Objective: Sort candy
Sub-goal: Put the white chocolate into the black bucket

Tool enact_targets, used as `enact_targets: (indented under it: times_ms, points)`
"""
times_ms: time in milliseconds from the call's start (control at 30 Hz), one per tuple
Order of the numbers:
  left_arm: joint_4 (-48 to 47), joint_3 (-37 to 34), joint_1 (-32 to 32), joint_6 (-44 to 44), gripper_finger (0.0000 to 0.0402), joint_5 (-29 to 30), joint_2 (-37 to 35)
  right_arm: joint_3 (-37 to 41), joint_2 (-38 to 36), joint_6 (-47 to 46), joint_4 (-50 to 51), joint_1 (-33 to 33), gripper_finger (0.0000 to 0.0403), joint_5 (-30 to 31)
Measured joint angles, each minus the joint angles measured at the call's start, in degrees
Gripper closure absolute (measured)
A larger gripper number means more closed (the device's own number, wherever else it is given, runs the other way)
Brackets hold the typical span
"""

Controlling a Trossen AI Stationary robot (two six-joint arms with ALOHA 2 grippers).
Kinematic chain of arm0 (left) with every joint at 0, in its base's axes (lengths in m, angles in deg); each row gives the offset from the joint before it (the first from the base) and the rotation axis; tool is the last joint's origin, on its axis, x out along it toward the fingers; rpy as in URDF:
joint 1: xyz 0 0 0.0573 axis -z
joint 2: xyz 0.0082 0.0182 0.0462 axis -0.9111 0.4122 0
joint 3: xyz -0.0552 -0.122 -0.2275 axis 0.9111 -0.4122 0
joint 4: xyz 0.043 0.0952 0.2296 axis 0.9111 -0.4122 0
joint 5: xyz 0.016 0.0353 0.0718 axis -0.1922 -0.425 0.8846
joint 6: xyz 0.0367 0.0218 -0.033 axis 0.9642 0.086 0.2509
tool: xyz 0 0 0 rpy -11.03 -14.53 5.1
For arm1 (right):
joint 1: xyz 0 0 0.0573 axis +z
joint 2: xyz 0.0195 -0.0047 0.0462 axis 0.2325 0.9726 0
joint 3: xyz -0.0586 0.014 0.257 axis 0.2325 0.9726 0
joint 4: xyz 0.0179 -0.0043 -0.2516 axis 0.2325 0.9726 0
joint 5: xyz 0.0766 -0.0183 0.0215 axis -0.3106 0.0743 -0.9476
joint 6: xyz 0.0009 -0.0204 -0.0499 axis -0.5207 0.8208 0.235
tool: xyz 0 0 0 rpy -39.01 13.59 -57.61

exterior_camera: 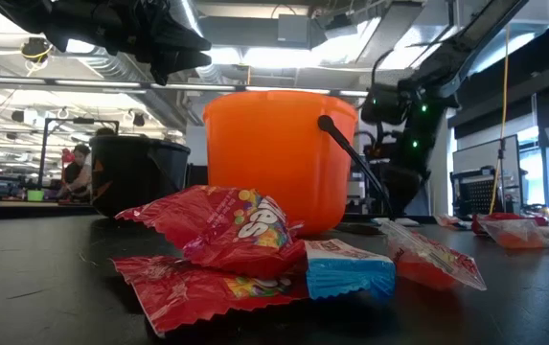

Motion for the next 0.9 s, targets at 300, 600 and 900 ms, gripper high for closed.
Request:
enact_targets:
  times_ms: [300,600,900]
  points:
    - [-0.24,-0.01,0.69,-1.27,0.0253,-0.09,0.00,-0.28,4.98,-1.54,-0.24,-3.60,0.0102,-7.10]
    - [-0.26,-0.01,1.36,-1.22,0.0253,-0.09,0.00,-0.15,4.79,-3.27,0.48,-1.55,0.0255,-8.53]
    - [-0.26,-0.01,1.36,-1.24,0.0253,-0.05,0.00,0.14,0.92,-7.94,0.08,-1.19,0.0349,-10.20]
